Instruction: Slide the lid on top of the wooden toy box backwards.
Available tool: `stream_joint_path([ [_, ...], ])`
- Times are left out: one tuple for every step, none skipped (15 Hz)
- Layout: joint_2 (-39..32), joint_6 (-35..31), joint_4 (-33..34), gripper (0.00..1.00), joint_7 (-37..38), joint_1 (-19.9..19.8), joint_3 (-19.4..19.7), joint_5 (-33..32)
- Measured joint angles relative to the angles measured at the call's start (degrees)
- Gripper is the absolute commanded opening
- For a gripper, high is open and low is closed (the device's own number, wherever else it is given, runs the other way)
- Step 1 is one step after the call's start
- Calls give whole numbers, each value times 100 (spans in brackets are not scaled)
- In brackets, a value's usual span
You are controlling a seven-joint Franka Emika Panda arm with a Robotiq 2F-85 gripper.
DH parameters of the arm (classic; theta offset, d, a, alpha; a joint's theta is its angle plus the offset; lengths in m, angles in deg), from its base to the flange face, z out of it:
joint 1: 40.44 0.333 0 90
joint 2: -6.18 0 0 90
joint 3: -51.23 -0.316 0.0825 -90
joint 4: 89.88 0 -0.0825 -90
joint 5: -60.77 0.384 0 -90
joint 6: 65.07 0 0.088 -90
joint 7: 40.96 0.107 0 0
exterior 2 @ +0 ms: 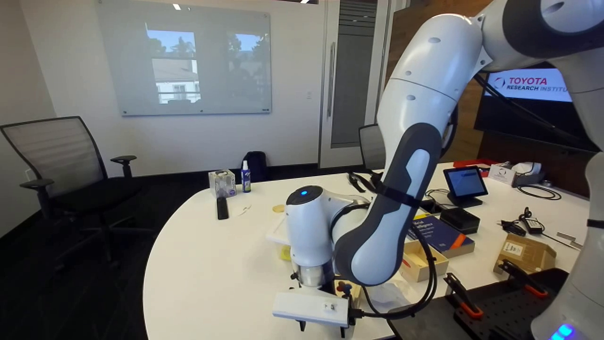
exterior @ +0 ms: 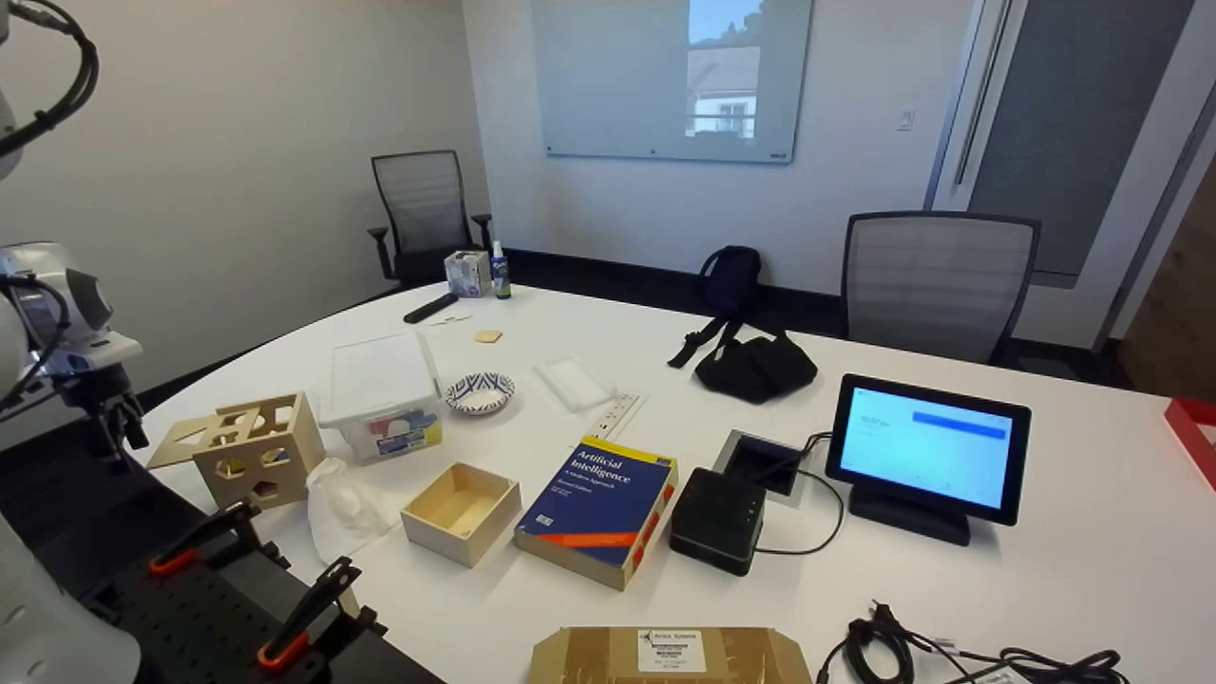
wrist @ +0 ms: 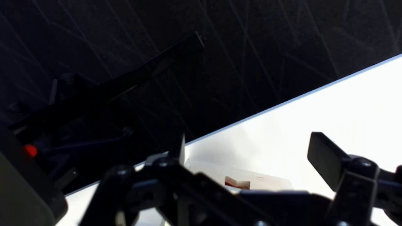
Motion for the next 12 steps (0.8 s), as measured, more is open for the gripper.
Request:
stream_joint_path([
  [-38, -60, 6, 100, 0, 64, 63, 27],
  [-67, -127, 7, 100, 0, 133, 132, 37],
  [-92, -166, 16, 100, 0, 215, 208, 40],
  [-114, -178, 35, 100, 1, 302, 288, 40],
  [-135, -179, 66, 100, 1, 394, 373, 40],
  [-153, -179, 94, 100, 2, 486, 452, 40],
  [-169, -179, 123, 100, 2, 572, 530, 40],
  [-180, -179, 145, 100, 3, 649, 597, 41],
  [-183, -179, 159, 100, 7, 725, 670, 42],
  [-183, -177, 170, 100, 22, 802, 740, 44],
  [-184, -177, 180, 100, 36, 871, 810, 45],
  [-186, -176, 190, 100, 72, 935, 874, 45],
])
